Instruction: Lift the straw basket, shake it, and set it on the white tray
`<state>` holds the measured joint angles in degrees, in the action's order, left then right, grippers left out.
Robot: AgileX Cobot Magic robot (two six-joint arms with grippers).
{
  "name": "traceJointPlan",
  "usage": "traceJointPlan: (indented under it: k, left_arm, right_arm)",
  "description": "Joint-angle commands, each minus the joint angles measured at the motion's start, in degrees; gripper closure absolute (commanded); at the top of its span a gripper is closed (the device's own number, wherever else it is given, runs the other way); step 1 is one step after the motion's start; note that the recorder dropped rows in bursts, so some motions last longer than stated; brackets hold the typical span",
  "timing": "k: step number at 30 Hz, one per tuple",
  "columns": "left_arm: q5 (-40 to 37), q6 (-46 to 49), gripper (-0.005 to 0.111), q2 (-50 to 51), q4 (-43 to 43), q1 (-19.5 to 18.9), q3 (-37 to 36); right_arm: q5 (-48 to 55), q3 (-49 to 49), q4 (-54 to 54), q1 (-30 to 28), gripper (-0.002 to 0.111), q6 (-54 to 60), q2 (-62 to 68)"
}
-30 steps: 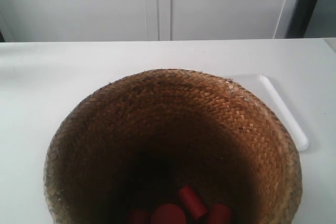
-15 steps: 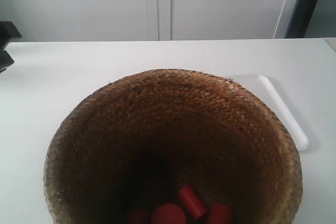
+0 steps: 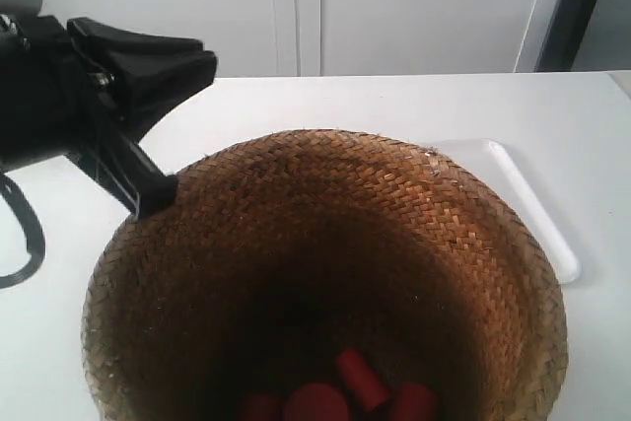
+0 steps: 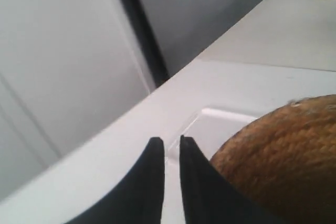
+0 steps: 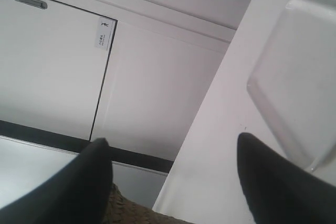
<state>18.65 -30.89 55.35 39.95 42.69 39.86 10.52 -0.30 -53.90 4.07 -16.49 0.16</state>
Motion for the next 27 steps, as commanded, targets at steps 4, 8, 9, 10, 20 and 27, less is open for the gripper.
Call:
traceJointPlan:
  k: [4, 8, 9, 10, 20, 27]
  left_arm:
    - [-17.5, 2.49, 0.089, -3.94, -32.47, -1.49, 2.82]
    - [-21.77, 2.63, 0.089, -4.09, -38.74, -1.49, 3.95]
    - [-24.14, 2.51, 0.089, -4.09, -38.74, -1.49, 4.05]
    - [-25.96, 2.11, 0.089, -3.99, -38.74, -1.49, 4.17]
    - [-28.37, 2.79, 0.089, -4.46, -36.53, -1.38, 4.17]
    - [-31.54, 2.24, 0.089, -6.2, -36.58, -2.03, 4.25]
  right_arm:
    - [-0.37, 0.3, 0.16, -0.14, 0.045, 0.15, -0.16]
    - [-0.37, 0.3, 0.16, -0.14, 0.045, 0.15, -0.16]
    - [-0.37, 0.3, 0.16, -0.14, 0.045, 0.15, -0.16]
    - [-0.37, 0.3, 0.16, -0.14, 0.045, 0.15, -0.16]
    - [-0.46, 0.3, 0.16, -0.14, 0.045, 0.15, -0.16]
    - [-0.68, 0.3, 0.16, -0.14, 0.045, 0.15, -0.16]
